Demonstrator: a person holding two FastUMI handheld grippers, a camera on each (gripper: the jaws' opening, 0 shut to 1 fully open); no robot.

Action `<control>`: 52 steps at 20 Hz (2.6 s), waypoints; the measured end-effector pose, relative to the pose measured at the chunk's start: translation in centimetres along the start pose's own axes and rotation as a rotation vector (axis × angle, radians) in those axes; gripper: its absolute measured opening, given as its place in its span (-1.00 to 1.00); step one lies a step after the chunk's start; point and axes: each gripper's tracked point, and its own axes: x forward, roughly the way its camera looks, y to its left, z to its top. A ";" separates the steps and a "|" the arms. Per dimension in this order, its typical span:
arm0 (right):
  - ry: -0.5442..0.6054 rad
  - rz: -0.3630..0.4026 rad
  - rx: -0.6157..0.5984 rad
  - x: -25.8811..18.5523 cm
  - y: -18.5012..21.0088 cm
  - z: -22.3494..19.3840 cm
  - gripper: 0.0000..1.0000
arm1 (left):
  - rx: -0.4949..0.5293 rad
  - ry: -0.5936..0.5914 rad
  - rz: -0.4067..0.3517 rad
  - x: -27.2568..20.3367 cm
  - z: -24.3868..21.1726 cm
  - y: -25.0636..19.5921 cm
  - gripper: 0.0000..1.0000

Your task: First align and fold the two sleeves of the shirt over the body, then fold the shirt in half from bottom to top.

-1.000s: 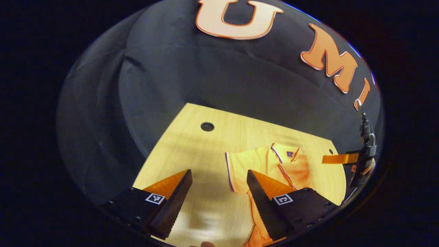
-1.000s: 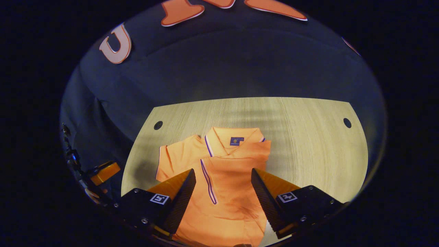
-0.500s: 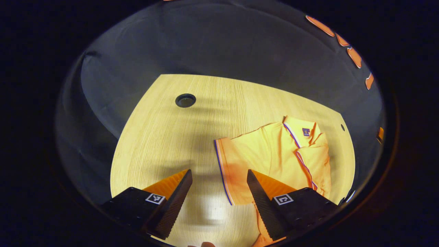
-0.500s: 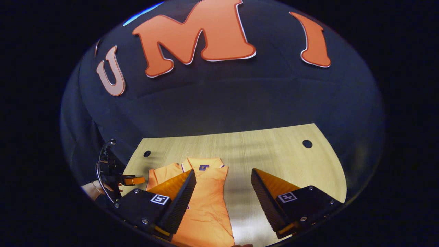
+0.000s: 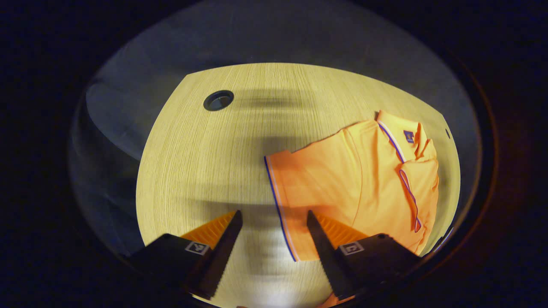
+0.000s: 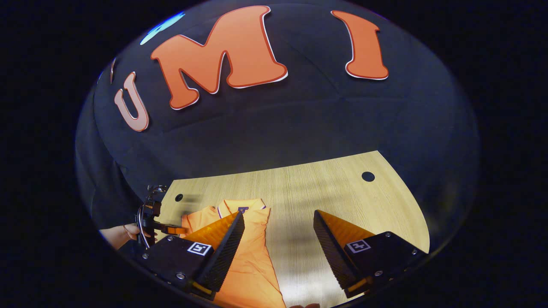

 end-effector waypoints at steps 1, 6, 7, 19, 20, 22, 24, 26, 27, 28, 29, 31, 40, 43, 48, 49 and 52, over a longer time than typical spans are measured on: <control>0.000 -0.004 0.000 0.0 -0.3 -0.2 0.97 | -0.021 -0.001 -0.028 0.0 -0.1 -1.0 0.07; -0.012 -0.021 0.007 -0.4 -1.2 -0.2 0.97 | -0.032 0.003 -0.044 -0.3 0.0 -1.0 -0.97; -0.017 -0.030 0.003 -0.4 -1.5 -0.2 0.98 | -0.044 0.002 -0.044 -0.2 -0.2 -1.2 -0.96; -0.065 -0.009 -0.007 -1.0 -1.6 0.8 0.97 | 0.102 -0.138 -0.070 -9.3 2.9 -6.9 -0.97; -0.069 -0.004 -0.010 -1.1 -1.6 0.9 0.97 | 0.110 -0.146 -0.080 -10.0 3.1 -7.9 -0.96; -0.071 0.006 -0.007 -1.3 -1.8 0.9 0.97 | 0.132 -0.158 -0.099 -11.0 3.6 -10.0 -0.97; -0.077 0.004 -0.010 -1.5 -2.3 1.1 0.97 | 0.173 -0.174 -0.101 -11.9 3.9 -12.2 -0.97; -0.080 0.000 -0.014 -1.7 -3.1 1.2 0.97 | 0.200 -0.179 -0.101 -12.5 4.2 -14.2 -0.96; -0.080 0.000 -0.013 -1.9 -3.5 1.2 0.97 | 0.204 -0.174 -0.118 -12.5 4.1 -15.5 -0.96; -0.078 0.001 -0.013 -1.9 -3.7 1.1 0.97 | 0.209 -0.168 -0.135 -12.5 3.8 -17.0 -0.96; -0.076 0.000 -0.012 -2.1 -4.1 1.0 0.97 | 0.213 -0.161 -0.150 -12.5 3.7 -18.2 -0.96; -0.074 -0.005 -0.011 -2.1 -5.0 0.9 0.97 | 0.235 -0.153 -0.173 -12.0 3.4 -21.1 -0.97; -0.035 -0.025 0.018 -2.4 -8.5 -0.7 0.97 | 0.270 -0.075 -0.219 -9.2 0.8 -28.7 -0.97; -0.022 -0.031 0.027 -2.3 -8.9 -1.3 0.97 | 0.257 -0.055 -0.232 -7.9 0.1 -30.1 -0.96; 0.006 -0.041 0.038 -1.9 -9.5 -2.6 0.97 | 0.214 0.006 -0.214 -5.0 -1.5 -30.9 -0.94; 0.011 -0.041 0.039 -1.9 -9.5 -2.7 0.97 | 0.204 0.009 -0.231 -4.5 -1.8 -31.4 -0.89; 0.021 -0.046 0.035 -1.7 -9.5 -3.0 0.98 | 0.196 0.019 -0.263 -4.5 -2.2 -32.0 -0.55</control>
